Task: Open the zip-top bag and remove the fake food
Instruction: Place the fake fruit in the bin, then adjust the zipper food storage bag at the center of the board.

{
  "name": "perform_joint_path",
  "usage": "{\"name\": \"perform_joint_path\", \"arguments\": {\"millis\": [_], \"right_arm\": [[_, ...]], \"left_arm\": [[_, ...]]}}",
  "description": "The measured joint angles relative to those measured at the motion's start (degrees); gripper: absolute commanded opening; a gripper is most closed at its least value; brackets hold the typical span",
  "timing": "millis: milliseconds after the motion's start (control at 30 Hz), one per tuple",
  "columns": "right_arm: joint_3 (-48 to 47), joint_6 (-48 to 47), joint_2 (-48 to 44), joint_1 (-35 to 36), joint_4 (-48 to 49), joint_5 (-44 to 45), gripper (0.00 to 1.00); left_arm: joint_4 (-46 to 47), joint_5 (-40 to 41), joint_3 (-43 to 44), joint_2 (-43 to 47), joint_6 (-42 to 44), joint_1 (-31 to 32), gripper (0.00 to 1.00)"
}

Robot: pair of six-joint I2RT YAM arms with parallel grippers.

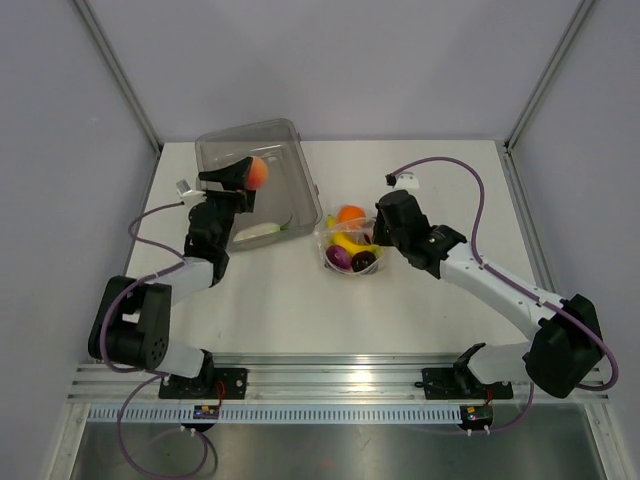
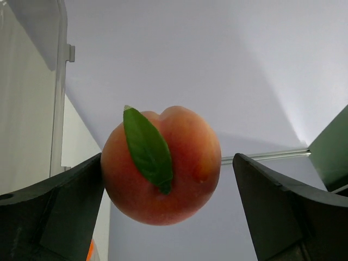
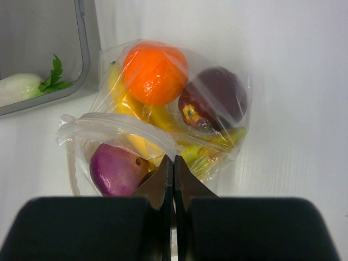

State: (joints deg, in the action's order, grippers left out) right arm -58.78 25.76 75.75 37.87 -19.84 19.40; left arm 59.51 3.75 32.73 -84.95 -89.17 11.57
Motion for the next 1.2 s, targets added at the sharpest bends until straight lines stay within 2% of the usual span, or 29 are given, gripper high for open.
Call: {"name": "perform_joint_path", "arguments": {"millis": [200,333,467,700,867,1033,1200], "right_arm": [[0.31,0.02,-0.39,0.00,0.02,0.00,0.00],[0.50,0.04,-0.39,0.00,0.04,0.00,0.00],[0.76,0.04,-0.39,0.00,0.04,0.00,0.00],[0.76,0.02,-0.39,0.00,0.11,-0.04,0.00],[0.76,0.02,-0.39,0.00,0.20,-0.35,0.00],[0.98,-0.02,-0.48,0.00,0.44,-0.55,0.00],[2.67,-0.94,-2.16,0.00,1.53,-1.22,0.02]], "left_arm": [[-25.55,2.97,8.31,8.52,9.81,0.00,0.99],[-36.83,5.70,12.09,10.88,14.49,-0.09,0.99],[-46.40,6.93,16.00,9.40,16.98,-0.42,0.99],[-53.05,9.11,16.63,8.04,21.46,-0.31,0.99],[-56.57,12.11,16.48,12.28,26.56,1.46,0.99],[-56.78,15.76,15.17,16.68,31.41,7.50,0.99],[-56.39,18.64,12.59,18.08,35.89,17.18,0.99]]}}
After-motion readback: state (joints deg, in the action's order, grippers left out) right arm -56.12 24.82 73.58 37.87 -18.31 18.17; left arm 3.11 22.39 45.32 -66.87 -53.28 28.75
